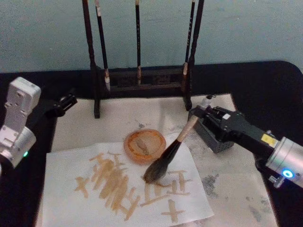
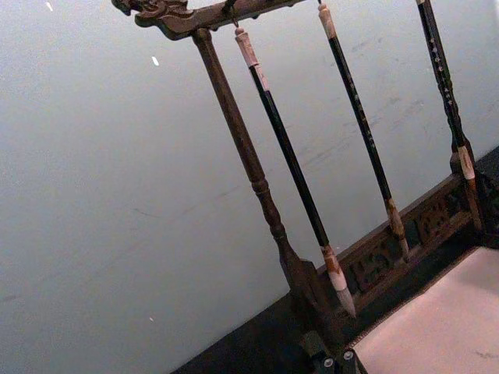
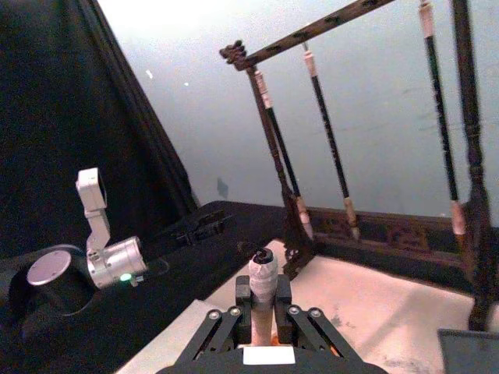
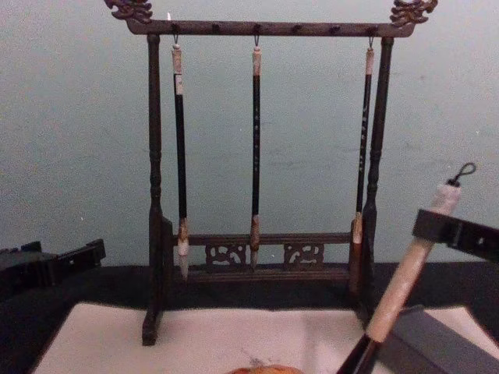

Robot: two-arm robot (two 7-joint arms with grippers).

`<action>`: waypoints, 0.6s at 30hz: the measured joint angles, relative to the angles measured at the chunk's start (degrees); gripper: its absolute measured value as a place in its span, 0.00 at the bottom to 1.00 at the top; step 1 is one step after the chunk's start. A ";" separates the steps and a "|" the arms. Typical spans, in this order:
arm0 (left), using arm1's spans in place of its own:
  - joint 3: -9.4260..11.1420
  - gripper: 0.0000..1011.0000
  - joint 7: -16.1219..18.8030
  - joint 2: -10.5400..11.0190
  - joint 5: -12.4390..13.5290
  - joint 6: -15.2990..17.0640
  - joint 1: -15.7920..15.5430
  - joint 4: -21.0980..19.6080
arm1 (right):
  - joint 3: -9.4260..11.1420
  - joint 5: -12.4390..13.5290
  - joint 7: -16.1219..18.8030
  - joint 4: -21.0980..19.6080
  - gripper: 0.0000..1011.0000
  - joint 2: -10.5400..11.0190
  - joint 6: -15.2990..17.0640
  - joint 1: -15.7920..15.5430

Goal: Pick up the brush from the inkstone, write on the paper, then place the brush back to its original position.

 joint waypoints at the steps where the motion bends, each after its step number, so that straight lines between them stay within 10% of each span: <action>1: 0.00 0.99 0.00 0.00 0.00 0.00 0.00 0.00 | 0.45 0.24 -0.05 -0.14 0.17 0.18 -0.17 -0.37; 18: 0.00 0.99 0.00 0.00 0.00 0.00 0.00 0.00 | 1.15 2.85 1.69 -2.56 0.17 0.25 -0.34 -0.44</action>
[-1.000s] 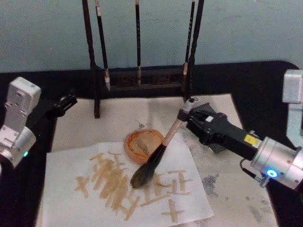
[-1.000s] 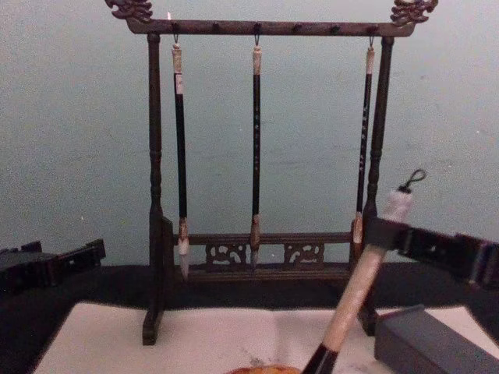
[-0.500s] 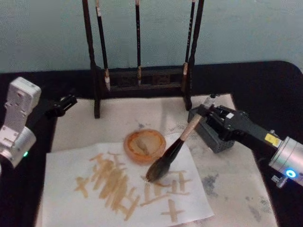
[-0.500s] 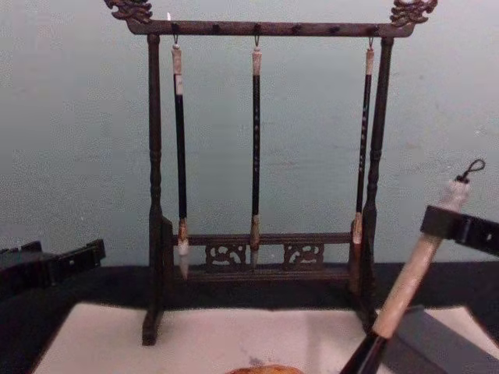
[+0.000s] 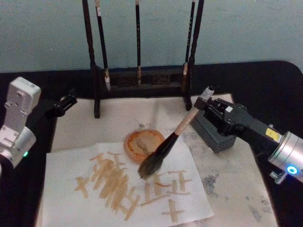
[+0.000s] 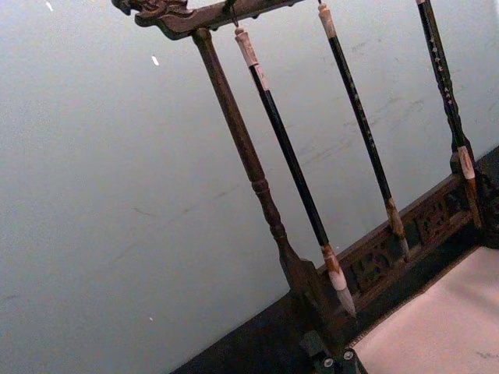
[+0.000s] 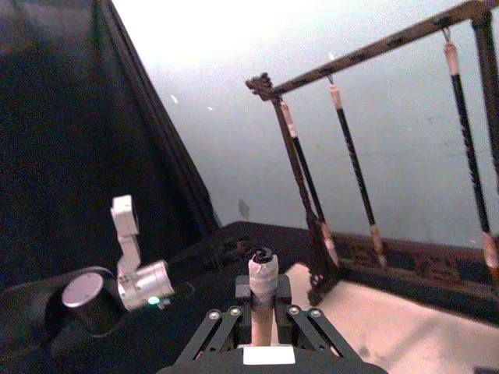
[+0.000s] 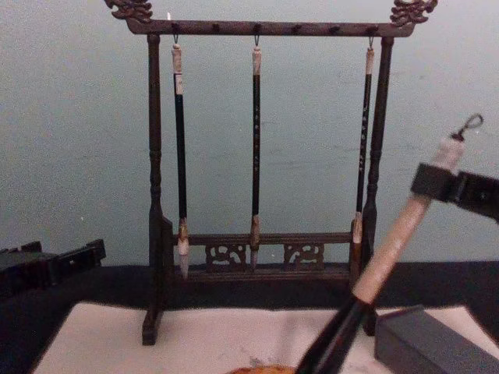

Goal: Pick up the brush from the inkstone, write on the paper, then place the brush back to its original position.

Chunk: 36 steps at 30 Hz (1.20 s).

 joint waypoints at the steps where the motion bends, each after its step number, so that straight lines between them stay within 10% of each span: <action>1: 0.00 0.99 0.00 0.00 0.00 0.00 0.00 0.00 | -0.12 0.12 0.10 -0.03 0.17 -0.12 0.01 0.20; 36: 0.00 0.99 0.00 0.00 0.00 0.00 0.00 0.00 | -3.40 10.74 0.77 16.87 0.17 -8.95 1.20 13.75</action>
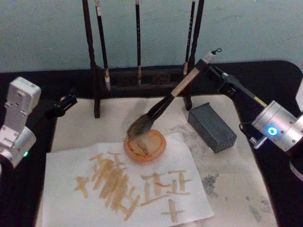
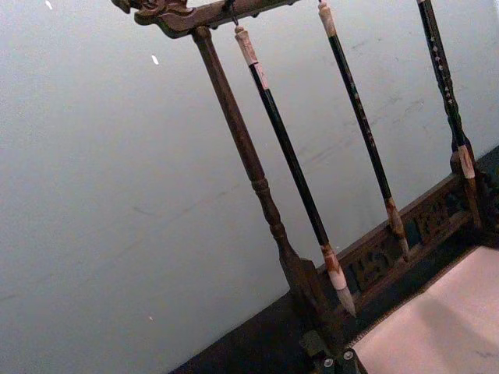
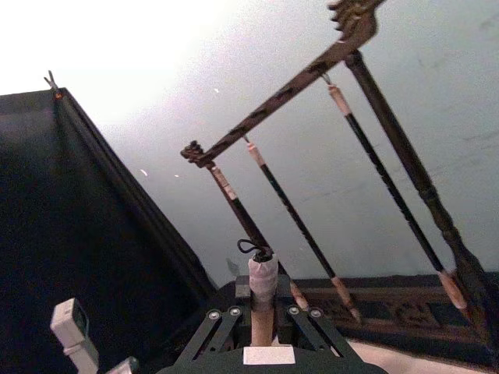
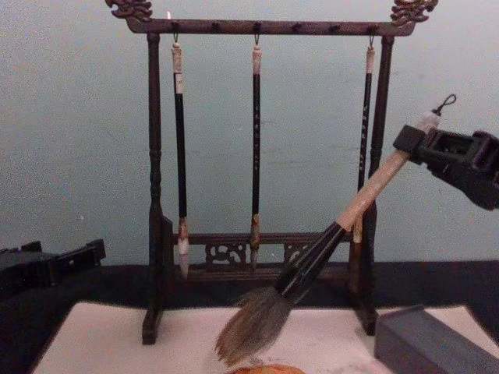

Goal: Pick up the brush from the inkstone, write on the paper, then place the brush back to its original position.

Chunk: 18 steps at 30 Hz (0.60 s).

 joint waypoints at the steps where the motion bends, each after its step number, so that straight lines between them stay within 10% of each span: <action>1: 0.00 0.99 0.00 0.00 0.00 0.00 0.00 0.00 | -0.17 0.15 0.04 0.80 0.17 -0.16 0.00 0.37; 18: 0.00 0.99 0.00 0.00 0.00 0.00 0.00 0.00 | -0.69 2.34 1.31 8.50 0.17 -2.04 0.14 3.39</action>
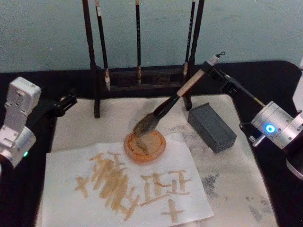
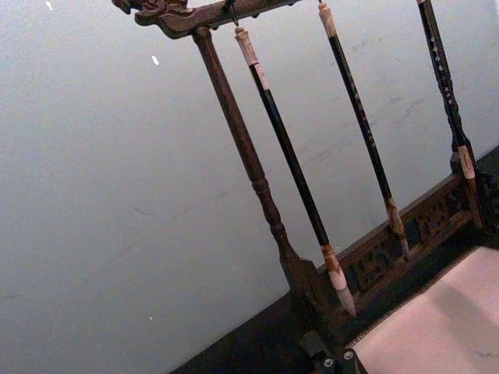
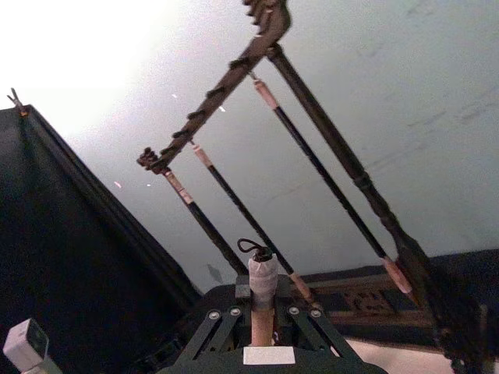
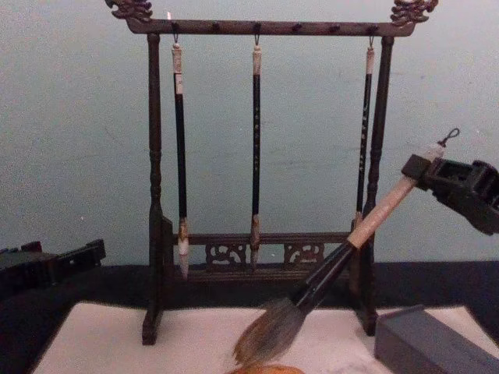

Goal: Pick up the brush from the inkstone, write on the paper, then place the brush back to its original position.

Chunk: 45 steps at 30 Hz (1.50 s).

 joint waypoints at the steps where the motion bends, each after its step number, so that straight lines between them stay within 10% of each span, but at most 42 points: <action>1: 0.00 0.99 0.00 0.00 0.00 0.00 0.00 0.00 | -0.01 0.09 0.04 0.34 0.17 -0.08 0.03 0.11; 45: 0.00 0.99 0.00 0.00 0.00 0.00 0.00 0.00 | -0.24 1.63 0.70 11.35 0.17 -3.31 2.14 2.85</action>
